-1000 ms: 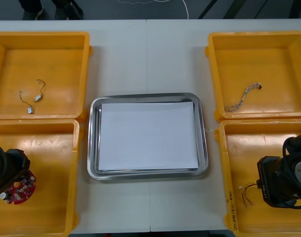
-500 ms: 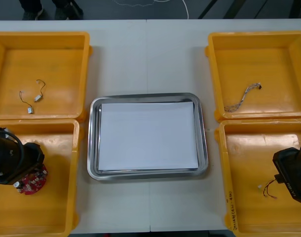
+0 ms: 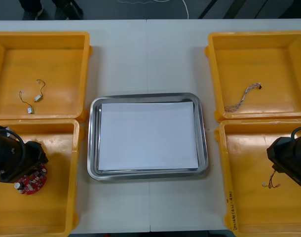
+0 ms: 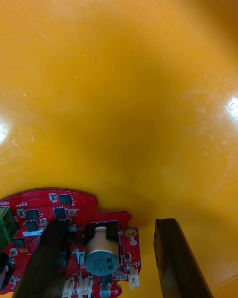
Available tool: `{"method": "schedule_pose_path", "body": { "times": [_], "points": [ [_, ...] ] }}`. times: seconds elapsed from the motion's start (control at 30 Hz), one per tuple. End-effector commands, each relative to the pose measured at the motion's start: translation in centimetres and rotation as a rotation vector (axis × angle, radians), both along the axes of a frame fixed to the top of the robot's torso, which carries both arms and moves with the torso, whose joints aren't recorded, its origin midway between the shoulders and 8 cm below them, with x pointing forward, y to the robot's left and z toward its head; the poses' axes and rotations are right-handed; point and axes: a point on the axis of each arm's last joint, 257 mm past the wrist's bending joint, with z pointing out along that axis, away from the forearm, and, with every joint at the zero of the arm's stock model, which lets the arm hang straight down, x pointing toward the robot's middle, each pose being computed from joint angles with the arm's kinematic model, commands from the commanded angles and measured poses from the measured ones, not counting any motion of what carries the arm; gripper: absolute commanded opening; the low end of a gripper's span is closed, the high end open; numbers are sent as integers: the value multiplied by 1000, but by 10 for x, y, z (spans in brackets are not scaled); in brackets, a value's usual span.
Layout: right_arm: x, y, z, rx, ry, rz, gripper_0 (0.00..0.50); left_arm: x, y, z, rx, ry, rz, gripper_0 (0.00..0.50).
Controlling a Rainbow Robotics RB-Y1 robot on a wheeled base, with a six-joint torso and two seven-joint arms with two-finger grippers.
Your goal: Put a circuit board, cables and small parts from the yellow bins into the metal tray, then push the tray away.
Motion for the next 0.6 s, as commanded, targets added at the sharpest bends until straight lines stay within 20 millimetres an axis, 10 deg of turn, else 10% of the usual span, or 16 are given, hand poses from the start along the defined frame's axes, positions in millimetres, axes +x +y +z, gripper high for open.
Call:
{"method": "schedule_pose_path", "body": {
  "times": [0.03, 0.6],
  "points": [
    [10, 8, 30, -70, -69, 203, 0, 13, 0, 12, 19, -41, -38, 500],
    [30, 91, 52, -158, -181, 633, 0, -12, 28, 62, 100, -36, -19, 500]
  ]
}}
